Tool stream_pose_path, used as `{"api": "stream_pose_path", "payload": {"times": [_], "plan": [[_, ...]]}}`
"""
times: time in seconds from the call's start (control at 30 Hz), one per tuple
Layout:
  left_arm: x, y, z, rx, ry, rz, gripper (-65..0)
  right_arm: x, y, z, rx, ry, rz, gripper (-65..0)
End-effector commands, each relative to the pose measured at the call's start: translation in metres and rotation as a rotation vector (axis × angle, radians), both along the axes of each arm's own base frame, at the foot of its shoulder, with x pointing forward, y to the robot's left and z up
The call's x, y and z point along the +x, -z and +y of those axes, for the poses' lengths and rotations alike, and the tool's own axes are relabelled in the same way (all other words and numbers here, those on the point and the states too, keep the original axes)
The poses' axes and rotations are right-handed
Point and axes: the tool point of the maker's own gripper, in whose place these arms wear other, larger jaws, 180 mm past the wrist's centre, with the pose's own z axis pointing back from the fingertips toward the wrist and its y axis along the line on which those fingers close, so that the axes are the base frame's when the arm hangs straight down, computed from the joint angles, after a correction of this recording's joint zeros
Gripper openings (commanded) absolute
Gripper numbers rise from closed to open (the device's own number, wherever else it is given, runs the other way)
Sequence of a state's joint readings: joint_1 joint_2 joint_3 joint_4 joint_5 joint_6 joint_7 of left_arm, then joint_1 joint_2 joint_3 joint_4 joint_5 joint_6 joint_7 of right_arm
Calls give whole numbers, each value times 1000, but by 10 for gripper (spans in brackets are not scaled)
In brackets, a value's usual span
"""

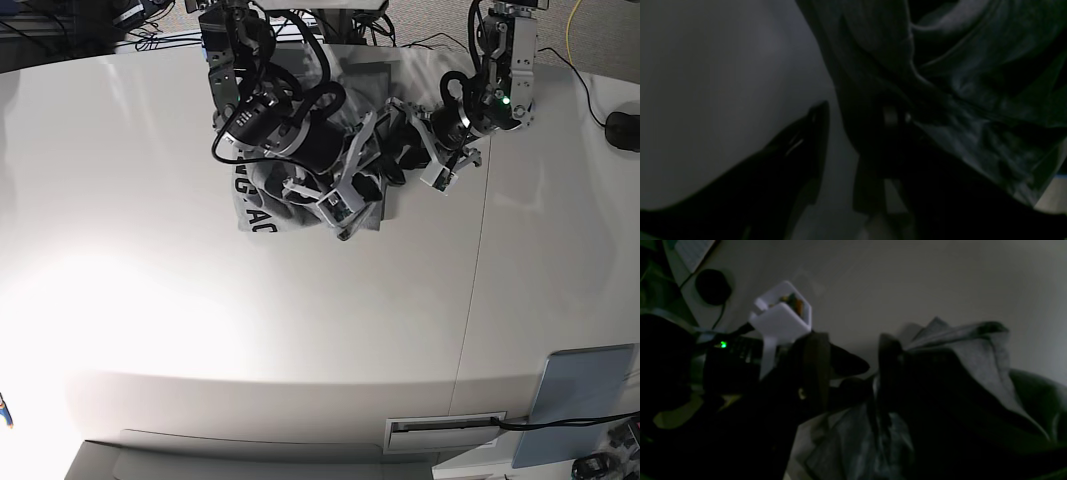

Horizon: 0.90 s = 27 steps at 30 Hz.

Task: Fold the T-shirt properly
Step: 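Lift the folded bundle with both grippers and flip it over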

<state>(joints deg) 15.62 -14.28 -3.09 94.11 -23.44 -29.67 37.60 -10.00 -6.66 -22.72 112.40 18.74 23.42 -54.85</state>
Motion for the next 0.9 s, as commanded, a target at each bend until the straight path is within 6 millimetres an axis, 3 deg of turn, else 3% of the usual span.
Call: {"api": "stream_pose_path", "payload": {"times": [0.0, 0.13, 0.23, 0.33, 0.53, 0.67, 0.77, 0.87], "plan": [[-2, 2, 8, 38, 5, 10, -409, 5, -17, 3, 36, 1, -44, -408], [9, -10, 26, 84, -41, -24, -409, 18, -28, -22, -25, 63, -88, -409], [20, -28, 36, 117, -58, -79, -409, 34, -35, -60, -85, 185, -128, -409], [26, -48, 35, 130, -46, -135, -409, 47, -29, -108, -154, 312, -123, -409], [31, -97, -3, -17, 4, -253, -409, 47, -9, -221, -357, 518, -64, -409], [32, -105, -34, -76, 65, -254, -409, 28, -2, -288, -474, 634, -26, -409], [35, -113, -63, -94, 130, -273, -393, 11, 2, -322, -537, 691, 5, -409], [39, -112, -79, -45, 160, -290, -360, -4, 5, -344, -587, 722, 34, -409]]}}
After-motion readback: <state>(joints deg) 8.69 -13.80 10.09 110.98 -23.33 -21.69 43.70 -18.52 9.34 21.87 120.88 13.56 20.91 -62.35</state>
